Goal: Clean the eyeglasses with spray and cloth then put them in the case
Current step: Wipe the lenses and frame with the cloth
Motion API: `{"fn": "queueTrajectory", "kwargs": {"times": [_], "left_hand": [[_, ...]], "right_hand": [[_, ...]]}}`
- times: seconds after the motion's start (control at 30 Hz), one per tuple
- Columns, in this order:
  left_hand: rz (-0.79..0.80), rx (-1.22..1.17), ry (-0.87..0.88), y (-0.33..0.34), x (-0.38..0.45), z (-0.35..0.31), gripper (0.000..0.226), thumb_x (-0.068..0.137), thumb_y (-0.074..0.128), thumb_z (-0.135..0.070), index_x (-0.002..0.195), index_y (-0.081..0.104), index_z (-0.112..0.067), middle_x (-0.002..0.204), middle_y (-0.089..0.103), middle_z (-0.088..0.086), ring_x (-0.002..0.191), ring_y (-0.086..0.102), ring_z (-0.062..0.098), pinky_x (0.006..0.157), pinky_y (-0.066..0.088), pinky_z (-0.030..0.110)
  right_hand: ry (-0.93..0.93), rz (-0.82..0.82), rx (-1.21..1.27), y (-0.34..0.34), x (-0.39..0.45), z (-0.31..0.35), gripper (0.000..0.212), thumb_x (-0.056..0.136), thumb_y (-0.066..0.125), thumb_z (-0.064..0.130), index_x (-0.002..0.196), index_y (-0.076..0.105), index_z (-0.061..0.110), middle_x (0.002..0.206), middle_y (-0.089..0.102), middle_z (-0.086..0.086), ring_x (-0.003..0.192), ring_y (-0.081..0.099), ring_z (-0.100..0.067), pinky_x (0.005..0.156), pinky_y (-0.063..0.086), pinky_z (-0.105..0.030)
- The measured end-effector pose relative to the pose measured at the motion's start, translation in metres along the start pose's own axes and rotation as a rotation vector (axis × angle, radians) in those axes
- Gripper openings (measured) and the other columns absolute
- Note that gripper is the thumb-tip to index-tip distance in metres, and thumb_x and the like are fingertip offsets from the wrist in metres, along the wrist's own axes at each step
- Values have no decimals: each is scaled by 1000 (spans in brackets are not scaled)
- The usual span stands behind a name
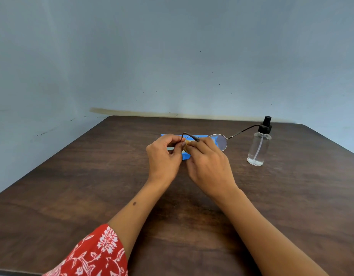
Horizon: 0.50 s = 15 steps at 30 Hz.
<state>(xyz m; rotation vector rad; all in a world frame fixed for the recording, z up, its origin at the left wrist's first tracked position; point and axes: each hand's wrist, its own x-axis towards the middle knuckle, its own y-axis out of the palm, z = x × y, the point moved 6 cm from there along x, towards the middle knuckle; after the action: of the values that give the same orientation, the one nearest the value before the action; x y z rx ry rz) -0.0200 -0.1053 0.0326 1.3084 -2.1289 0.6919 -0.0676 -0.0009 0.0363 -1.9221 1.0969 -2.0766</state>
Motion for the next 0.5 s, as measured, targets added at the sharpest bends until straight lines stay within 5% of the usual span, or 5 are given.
{"fn": "queueTrajectory", "kwargs": {"times": [0.17, 0.5], "left_hand": [[35, 2, 19, 5, -3, -7, 16, 79, 67, 2, 84, 73, -12, 75, 63, -15, 77, 60, -12, 63, 50, 10], [10, -13, -17, 1, 0, -1, 14, 79, 66, 4, 83, 73, -8, 72, 63, -12, 71, 59, -13, 57, 48, 8]], "right_hand": [[82, -14, -135, 0, 2, -19, 26, 78, 56, 2, 101, 68, -2, 97, 68, -13, 97, 61, -29, 84, 51, -33], [6, 15, 15, 1, 0, -2, 35, 78, 40, 12, 94, 71, 4, 90, 70, -5, 88, 60, -24, 67, 53, -31]]}}
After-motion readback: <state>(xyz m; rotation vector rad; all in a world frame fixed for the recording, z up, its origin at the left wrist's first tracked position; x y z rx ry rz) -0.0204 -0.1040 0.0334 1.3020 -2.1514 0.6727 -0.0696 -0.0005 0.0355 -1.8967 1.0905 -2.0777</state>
